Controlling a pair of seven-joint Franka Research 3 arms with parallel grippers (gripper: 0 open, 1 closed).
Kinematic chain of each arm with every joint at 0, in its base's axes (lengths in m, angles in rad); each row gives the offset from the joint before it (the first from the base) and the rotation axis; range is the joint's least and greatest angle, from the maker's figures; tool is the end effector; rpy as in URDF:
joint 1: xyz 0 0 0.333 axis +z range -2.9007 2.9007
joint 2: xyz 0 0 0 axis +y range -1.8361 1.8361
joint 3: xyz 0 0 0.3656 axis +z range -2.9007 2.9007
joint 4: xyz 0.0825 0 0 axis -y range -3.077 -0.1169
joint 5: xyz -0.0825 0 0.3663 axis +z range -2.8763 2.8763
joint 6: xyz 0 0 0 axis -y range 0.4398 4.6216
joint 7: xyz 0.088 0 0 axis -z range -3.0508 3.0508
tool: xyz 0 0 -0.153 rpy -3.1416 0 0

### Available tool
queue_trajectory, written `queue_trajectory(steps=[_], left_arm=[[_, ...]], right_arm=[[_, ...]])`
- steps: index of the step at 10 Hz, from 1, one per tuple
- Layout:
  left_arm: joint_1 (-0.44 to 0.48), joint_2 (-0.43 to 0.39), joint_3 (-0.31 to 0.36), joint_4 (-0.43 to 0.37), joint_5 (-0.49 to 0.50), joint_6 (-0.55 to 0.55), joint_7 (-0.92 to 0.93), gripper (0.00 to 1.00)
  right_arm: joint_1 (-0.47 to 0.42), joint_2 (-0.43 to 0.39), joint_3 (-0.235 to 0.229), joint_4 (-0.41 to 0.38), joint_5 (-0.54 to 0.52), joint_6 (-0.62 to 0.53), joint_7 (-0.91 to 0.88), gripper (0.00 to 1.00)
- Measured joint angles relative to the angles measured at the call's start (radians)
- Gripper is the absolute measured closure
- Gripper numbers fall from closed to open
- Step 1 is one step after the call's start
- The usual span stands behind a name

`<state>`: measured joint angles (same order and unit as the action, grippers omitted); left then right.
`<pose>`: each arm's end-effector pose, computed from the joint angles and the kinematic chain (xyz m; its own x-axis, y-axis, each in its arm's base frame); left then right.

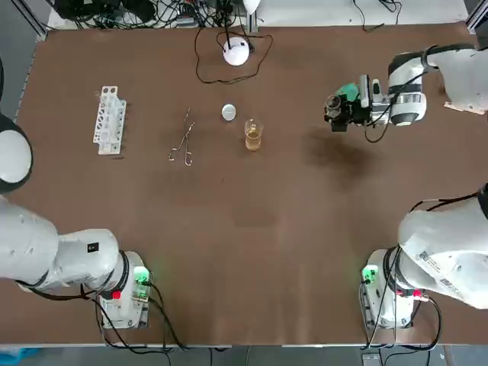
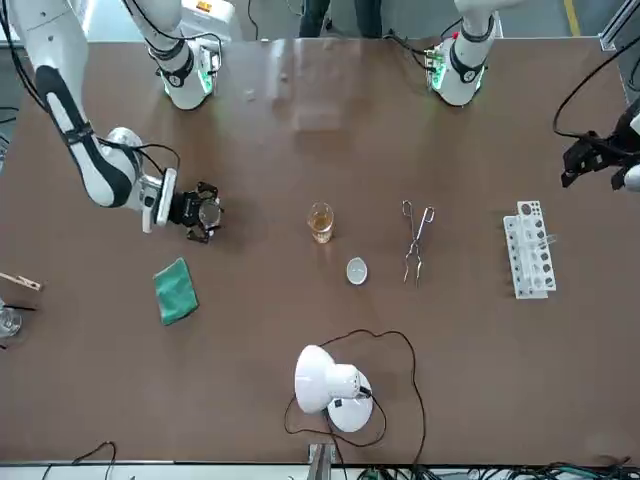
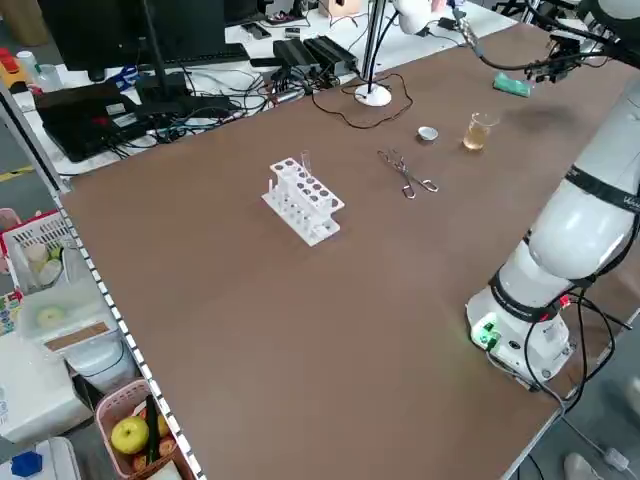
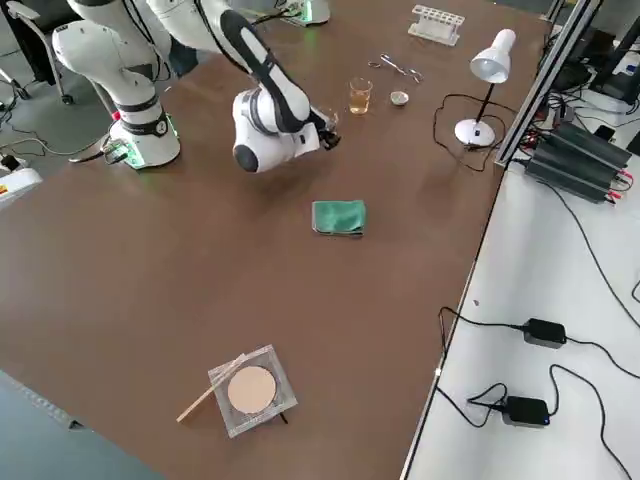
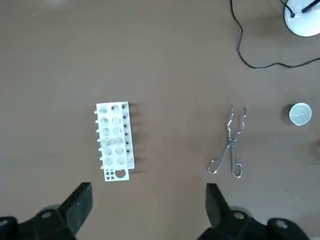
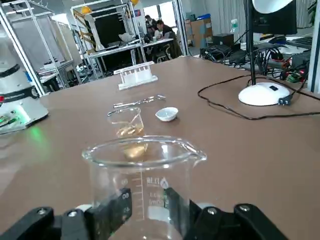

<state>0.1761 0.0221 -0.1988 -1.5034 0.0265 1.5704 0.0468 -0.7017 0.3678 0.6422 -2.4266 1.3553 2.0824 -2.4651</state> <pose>0.5474 -0.0070 0.6471 0.9966 -0.0692 0.0442 -0.0681 -0.9974 -0.0242 0.4621 0.0704 0.2316 0.2384 0.2941 0.9256 0.9644 -0.1837 -0.1900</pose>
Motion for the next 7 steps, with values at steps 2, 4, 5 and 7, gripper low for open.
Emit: queue_trajectory(steps=[2,4,5,7], left_arm=[[0.008,0.016,0.0,0.0,0.0,-0.002,0.0,0.0],[0.008,0.037,0.0,0.001,0.0,-0.002,-0.001,0.0],[0.008,0.037,0.0,0.006,0.0,-0.002,-0.002,0.0],[0.01,0.031,0.0,0.027,0.0,-0.003,-0.003,0.0]], right_arm=[[-0.103,0.045,-0.031,0.005,-0.187,-0.038,-0.001,0.62],[-0.135,0.108,-0.137,0.058,-0.334,-0.111,-0.02,0.62],[-0.139,0.149,-0.178,0.095,-0.378,-0.144,-0.037,0.62],[-0.139,0.226,-0.22,0.164,-0.43,-0.175,-0.064,0.62]])
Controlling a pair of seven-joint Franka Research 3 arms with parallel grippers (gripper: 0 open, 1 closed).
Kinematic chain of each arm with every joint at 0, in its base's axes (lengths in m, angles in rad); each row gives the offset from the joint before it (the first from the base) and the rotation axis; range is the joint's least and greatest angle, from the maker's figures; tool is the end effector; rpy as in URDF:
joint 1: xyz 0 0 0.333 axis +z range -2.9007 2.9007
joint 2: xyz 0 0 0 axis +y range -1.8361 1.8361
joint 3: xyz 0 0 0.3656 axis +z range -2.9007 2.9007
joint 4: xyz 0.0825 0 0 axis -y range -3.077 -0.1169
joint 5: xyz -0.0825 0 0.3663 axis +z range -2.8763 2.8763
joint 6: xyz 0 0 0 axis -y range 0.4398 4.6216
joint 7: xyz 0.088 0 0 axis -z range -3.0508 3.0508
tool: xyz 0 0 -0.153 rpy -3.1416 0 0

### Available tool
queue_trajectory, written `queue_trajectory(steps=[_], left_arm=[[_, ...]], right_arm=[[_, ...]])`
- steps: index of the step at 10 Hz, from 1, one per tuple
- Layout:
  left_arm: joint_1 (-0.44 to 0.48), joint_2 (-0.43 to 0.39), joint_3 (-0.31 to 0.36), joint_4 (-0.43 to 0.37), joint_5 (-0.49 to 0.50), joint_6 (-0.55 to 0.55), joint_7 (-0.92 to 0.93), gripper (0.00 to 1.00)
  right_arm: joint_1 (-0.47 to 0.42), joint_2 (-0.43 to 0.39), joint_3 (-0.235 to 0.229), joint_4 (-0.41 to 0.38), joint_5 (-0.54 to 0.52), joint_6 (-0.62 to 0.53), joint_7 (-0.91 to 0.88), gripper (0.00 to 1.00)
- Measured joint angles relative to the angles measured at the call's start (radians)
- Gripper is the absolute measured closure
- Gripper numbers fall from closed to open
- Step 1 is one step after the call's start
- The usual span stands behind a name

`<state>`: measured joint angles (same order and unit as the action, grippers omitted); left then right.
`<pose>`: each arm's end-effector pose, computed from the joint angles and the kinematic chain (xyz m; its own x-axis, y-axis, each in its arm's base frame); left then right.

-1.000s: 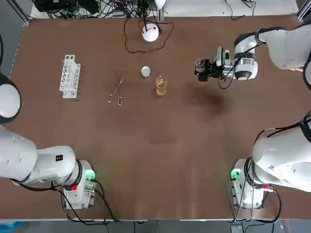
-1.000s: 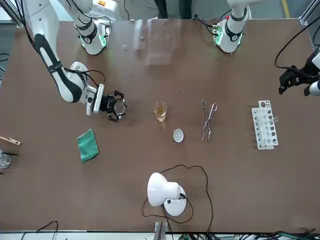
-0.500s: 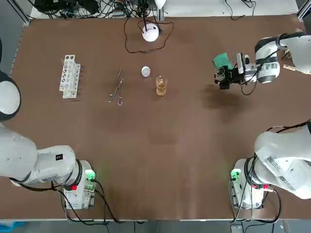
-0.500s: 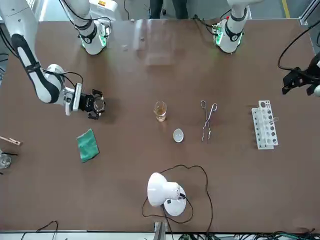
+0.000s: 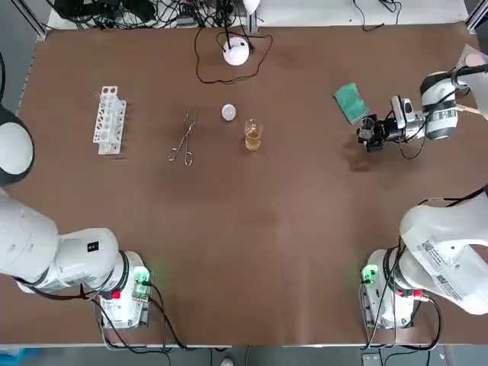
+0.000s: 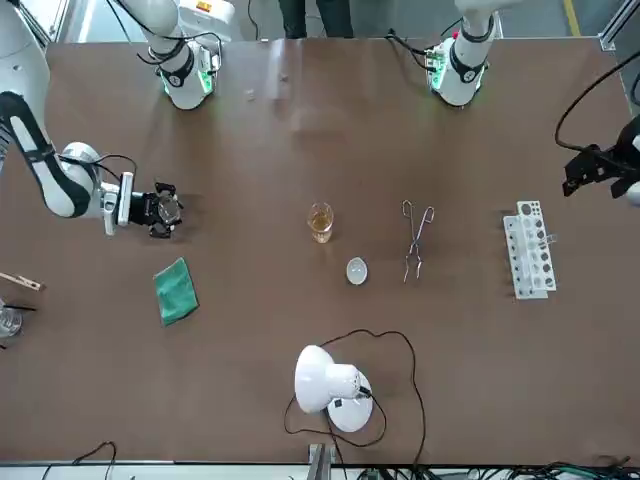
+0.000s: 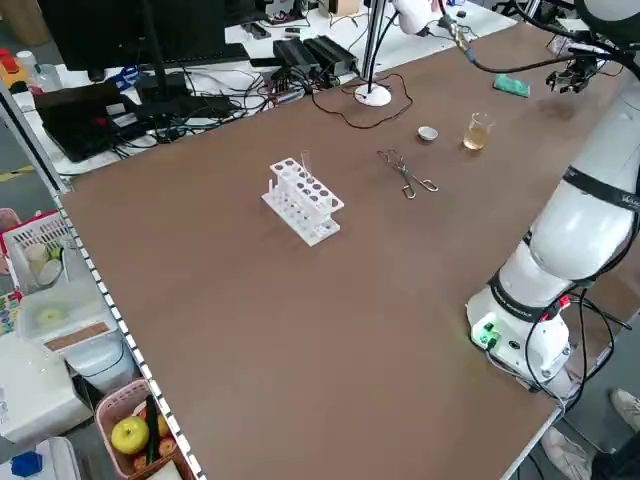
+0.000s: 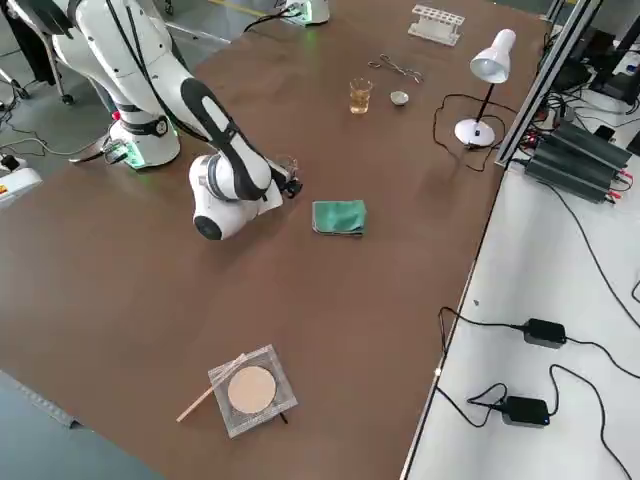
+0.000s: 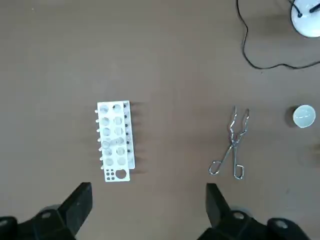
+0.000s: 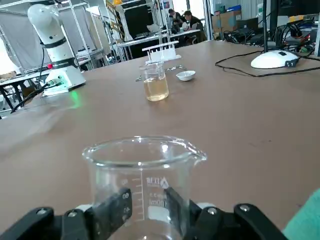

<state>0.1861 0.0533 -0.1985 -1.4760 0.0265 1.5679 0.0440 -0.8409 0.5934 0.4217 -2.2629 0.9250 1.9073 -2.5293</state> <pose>0.5580 0.0005 0.6424 0.9977 -0.0556 0.0389 -0.0549 -0.9983 -0.0177 0.4480 -0.0826 0.1584 0.1954 0.3012 0.9333 0.9806 -0.0723 -0.1820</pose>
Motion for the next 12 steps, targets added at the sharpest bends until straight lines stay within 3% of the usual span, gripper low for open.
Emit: queue_trajectory(steps=[4,12], left_arm=[[0.001,-0.001,0.0,0.017,0.0,-0.001,-0.001,0.0],[0.002,-0.001,0.003,0.045,0.0,-0.001,-0.001,0.0]], right_arm=[[0.002,0.068,-0.023,0.064,-0.046,-0.034,-0.033,0.62],[0.005,0.183,-0.04,0.103,-0.064,-0.037,-0.147,0.62]])
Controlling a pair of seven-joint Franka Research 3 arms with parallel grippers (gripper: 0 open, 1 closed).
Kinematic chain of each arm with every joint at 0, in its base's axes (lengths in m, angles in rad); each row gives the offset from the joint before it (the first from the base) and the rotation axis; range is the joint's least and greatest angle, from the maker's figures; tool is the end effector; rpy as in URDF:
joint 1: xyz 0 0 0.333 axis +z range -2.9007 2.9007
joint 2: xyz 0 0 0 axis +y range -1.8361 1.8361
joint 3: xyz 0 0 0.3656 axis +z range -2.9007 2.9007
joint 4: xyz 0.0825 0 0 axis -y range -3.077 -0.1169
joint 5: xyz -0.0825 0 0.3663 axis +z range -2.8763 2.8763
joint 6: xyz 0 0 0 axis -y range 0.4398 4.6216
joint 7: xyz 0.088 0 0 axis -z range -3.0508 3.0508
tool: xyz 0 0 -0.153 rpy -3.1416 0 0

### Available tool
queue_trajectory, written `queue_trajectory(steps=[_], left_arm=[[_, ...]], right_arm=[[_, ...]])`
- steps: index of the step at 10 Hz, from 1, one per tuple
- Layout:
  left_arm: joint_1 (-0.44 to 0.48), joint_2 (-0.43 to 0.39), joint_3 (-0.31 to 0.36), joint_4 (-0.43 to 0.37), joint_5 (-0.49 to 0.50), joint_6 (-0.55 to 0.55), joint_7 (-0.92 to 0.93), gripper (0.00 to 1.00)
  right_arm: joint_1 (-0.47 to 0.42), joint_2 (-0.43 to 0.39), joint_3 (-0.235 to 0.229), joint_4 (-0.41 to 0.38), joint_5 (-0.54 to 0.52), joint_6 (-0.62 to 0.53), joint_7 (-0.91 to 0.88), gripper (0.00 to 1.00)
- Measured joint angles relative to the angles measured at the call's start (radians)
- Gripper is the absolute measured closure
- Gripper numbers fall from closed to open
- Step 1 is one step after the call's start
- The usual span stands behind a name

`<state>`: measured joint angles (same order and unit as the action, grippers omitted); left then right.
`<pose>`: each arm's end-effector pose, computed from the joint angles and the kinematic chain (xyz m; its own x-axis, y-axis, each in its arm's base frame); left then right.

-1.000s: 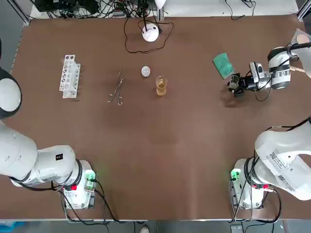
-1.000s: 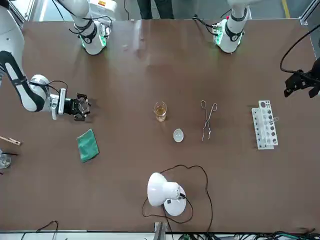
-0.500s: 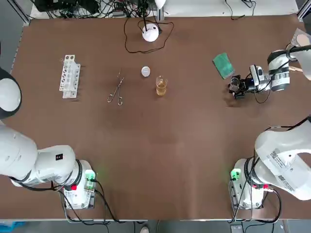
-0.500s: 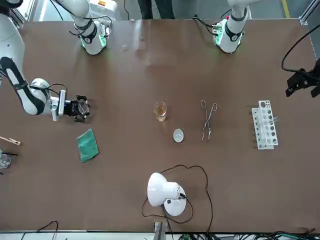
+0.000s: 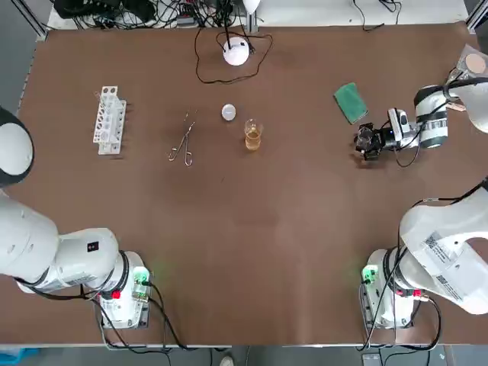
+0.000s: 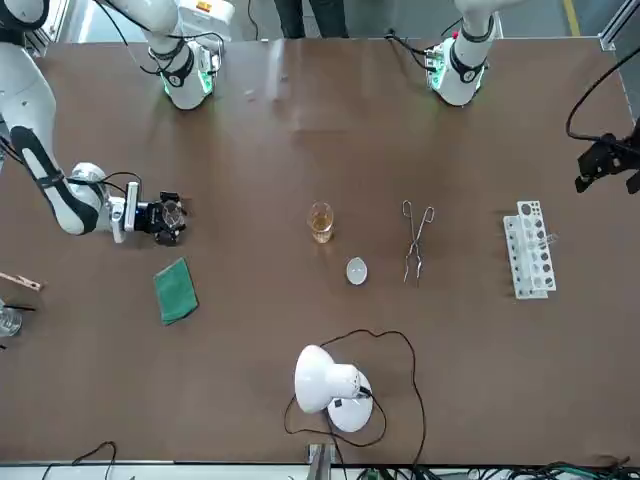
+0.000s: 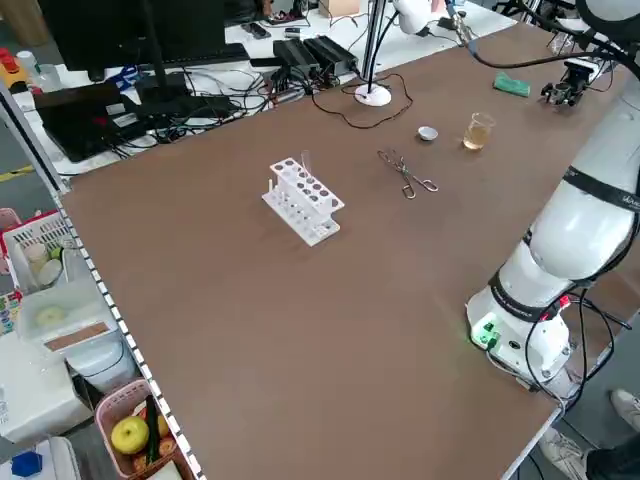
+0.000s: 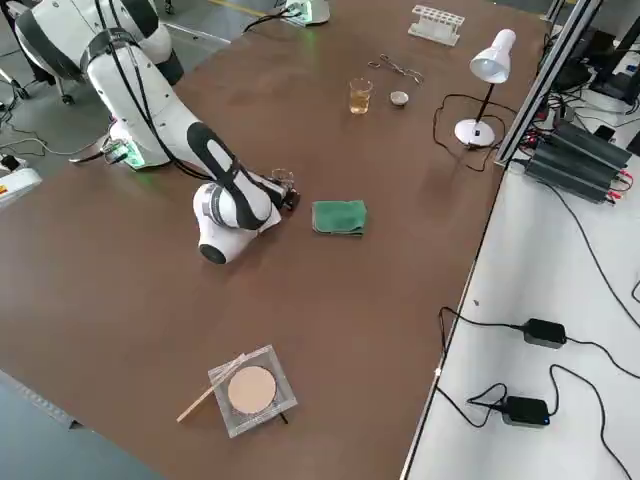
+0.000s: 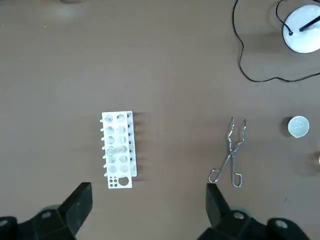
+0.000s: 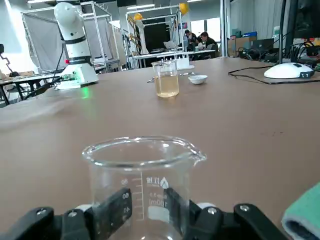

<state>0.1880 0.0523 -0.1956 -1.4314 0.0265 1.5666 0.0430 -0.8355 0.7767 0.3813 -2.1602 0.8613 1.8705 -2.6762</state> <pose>0.5593 0.0033 0.6632 0.9953 -0.0493 0.0830 -0.0478 -0.9987 -0.0198 0.4483 -0.0938 0.1004 0.0968 0.2327 0.9677 0.9950 -0.0002 -0.0995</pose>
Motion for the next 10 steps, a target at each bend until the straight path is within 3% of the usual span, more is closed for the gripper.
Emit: queue_trajectory(steps=[8,10], left_arm=[[0.012,0.0,0.016,0.0,0.0,0.0,0.0,0.0],[0.013,0.002,0.016,0.0,0.0,0.0,0.0,0.0]], right_arm=[[0.001,0.019,-0.006,0.007,-0.018,-0.004,-0.012,0.62],[0.001,0.02,-0.006,0.007,-0.018,-0.004,-0.012,0.58]])
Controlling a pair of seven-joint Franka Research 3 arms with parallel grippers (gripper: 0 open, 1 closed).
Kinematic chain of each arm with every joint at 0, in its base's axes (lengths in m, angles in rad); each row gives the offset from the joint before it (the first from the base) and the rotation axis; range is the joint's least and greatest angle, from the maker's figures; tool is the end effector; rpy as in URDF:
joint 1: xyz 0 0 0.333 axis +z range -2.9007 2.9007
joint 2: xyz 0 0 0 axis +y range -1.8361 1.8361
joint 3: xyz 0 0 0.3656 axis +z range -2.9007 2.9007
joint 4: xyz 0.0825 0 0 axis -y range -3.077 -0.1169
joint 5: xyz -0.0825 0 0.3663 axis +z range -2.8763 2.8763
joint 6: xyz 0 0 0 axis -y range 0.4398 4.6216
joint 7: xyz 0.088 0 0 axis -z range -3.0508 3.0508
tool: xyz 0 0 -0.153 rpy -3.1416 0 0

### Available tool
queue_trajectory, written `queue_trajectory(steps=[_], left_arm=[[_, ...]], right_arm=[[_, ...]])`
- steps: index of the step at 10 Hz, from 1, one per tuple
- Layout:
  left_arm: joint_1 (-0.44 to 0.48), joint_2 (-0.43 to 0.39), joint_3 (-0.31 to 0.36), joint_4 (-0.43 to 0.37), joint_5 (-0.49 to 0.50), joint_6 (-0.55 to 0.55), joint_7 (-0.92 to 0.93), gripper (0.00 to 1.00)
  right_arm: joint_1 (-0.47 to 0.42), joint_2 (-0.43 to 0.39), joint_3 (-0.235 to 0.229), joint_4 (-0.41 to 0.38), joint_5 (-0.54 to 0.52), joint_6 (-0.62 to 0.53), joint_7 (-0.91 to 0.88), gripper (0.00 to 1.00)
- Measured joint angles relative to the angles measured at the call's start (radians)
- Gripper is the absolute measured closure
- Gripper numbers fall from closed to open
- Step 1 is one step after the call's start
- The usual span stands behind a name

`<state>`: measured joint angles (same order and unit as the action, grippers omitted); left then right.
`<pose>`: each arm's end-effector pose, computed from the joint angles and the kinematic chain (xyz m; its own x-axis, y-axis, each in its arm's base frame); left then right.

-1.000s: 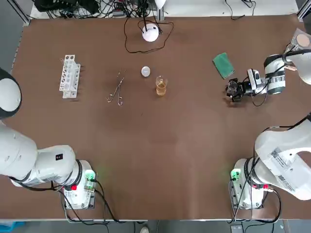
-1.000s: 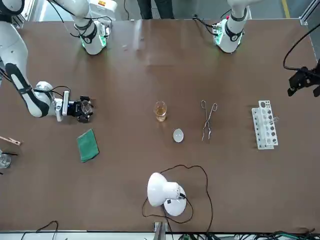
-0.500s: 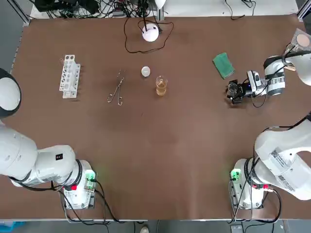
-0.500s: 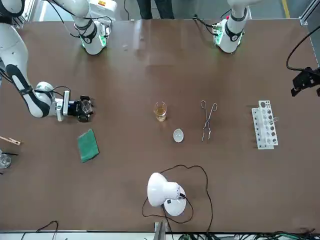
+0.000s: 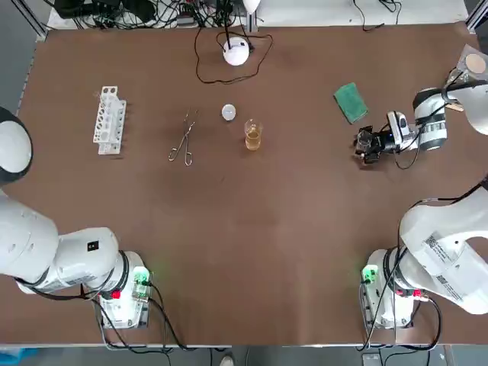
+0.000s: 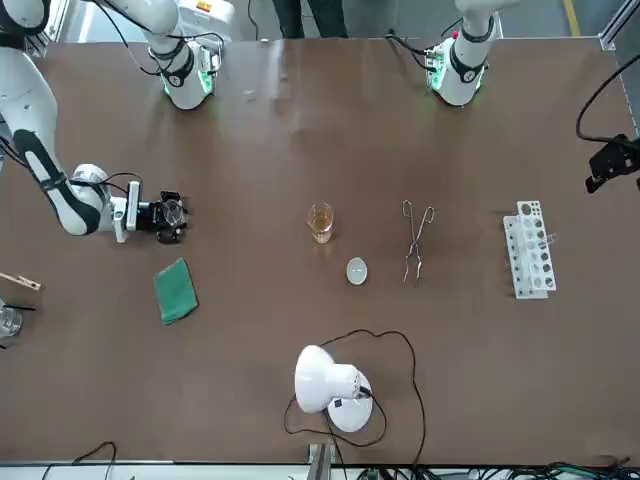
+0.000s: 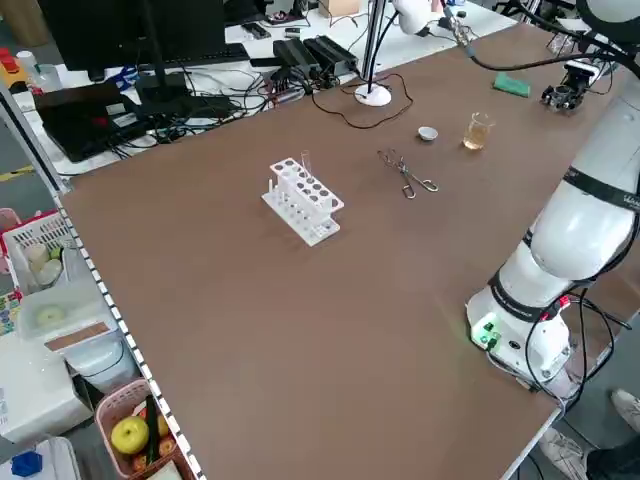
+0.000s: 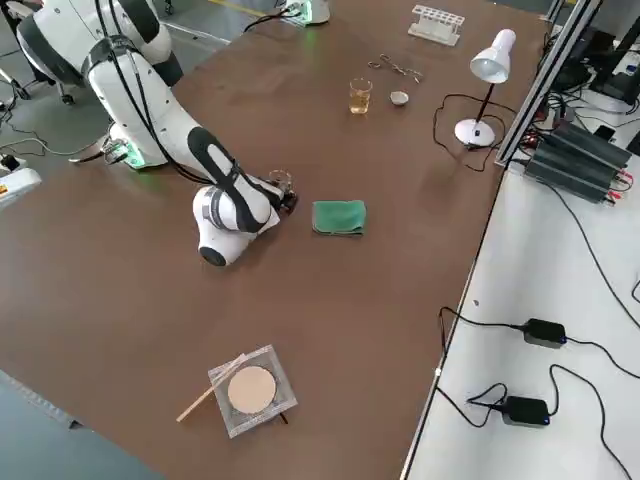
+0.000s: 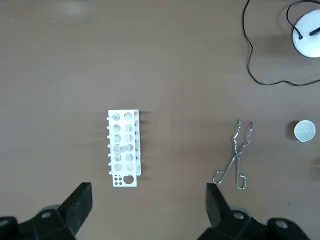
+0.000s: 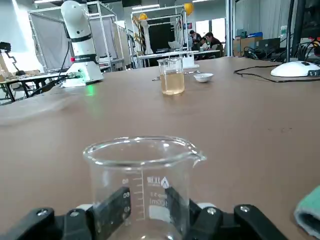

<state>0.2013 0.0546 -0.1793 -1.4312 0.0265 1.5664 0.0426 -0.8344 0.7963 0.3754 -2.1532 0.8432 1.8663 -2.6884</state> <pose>0.5597 0.0197 0.6619 0.9966 -0.0195 0.0806 -0.0179 -0.9996 -0.0201 0.4446 -0.0942 0.0926 0.0906 0.2280 0.9694 0.9952 0.0166 -0.0969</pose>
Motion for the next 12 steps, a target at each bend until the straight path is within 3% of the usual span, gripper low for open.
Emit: queue_trajectory(steps=[3,9,12], left_arm=[[0.001,0.009,0.0,0.0,0.0,0.0,0.0,0.0],[-0.022,0.047,-0.035,-0.005,0.0,-0.021,0.0,0.0],[-0.015,0.045,-0.036,0.003,0.0,-0.021,-0.001,0.0]], right_arm=[[0.0,0.0,0.0,0.0,0.0,0.0,0.0,0.51],[0.0,0.0,0.0,0.001,0.0,0.0,0.0,0.47],[0.001,0.0,0.0,0.002,0.0,-0.001,-0.002,0.27]])
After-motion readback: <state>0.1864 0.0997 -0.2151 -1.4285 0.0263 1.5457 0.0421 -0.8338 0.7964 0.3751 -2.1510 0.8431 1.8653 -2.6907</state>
